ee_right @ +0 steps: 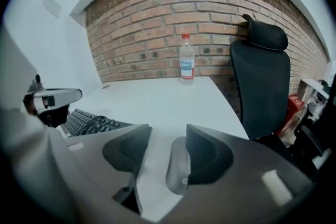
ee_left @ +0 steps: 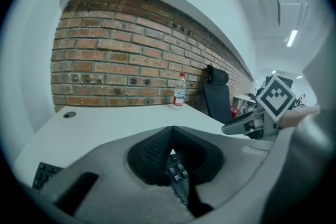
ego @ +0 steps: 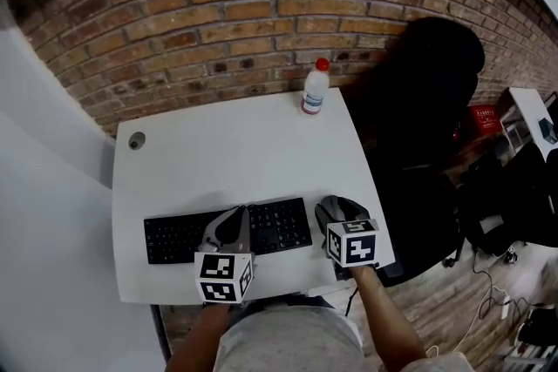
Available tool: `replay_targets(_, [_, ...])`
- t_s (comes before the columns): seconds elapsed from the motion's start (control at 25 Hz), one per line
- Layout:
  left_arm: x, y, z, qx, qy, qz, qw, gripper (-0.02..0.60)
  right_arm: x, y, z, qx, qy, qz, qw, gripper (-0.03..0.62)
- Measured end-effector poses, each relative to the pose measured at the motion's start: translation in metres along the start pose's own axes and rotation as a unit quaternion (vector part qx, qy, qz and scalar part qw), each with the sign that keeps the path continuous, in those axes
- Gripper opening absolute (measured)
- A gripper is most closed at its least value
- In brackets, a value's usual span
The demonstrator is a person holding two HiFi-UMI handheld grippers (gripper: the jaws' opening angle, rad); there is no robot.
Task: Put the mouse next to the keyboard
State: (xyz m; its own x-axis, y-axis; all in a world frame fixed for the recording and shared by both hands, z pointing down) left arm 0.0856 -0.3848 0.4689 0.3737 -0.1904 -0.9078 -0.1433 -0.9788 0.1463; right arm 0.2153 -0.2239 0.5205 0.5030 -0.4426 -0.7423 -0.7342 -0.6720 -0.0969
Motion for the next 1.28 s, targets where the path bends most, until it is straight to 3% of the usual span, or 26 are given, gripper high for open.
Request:
replay_targets(0.32, [0.02, 0.021, 0.035, 0.038, -0.038, 0.03, 0.9981, -0.006, 0.051, 0.05, 0.028, 0.06, -0.083, 0.045, 0.994, 0.173])
replay_targets(0.72, [0.031, 0.04, 0.069, 0.075, -0.059, 0.028, 0.9951, -0.006, 0.089, 0.105, 0.063, 0.127, -0.161, 0.084, 0.975, 0.086])
replay_targets(0.84, [0.029, 0.042, 0.073, 0.079, -0.058, 0.029, 0.9947, -0.006, 0.09, 0.111, 0.066, 0.136, -0.168, 0.086, 0.973, 0.011])
replay_targets(1.28, [0.026, 0.038, 0.072, 0.076, -0.055, 0.028, 0.9952, -0.006, 0.084, 0.113, 0.065, 0.146, -0.161, 0.081, 0.973, 0.011])
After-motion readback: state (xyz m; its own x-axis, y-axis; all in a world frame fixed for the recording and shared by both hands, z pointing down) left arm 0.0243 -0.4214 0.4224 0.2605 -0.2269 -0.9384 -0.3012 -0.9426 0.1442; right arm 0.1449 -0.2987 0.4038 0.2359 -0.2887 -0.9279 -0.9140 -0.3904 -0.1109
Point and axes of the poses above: the fingertips, and each gripper's own axes: z backward along the fingers, y to its left, x out of its top, the point moved 2 cm from there along z, backward along the fingers, and after that the axes turned 2 degrees about -x, right-handed, at the moved point
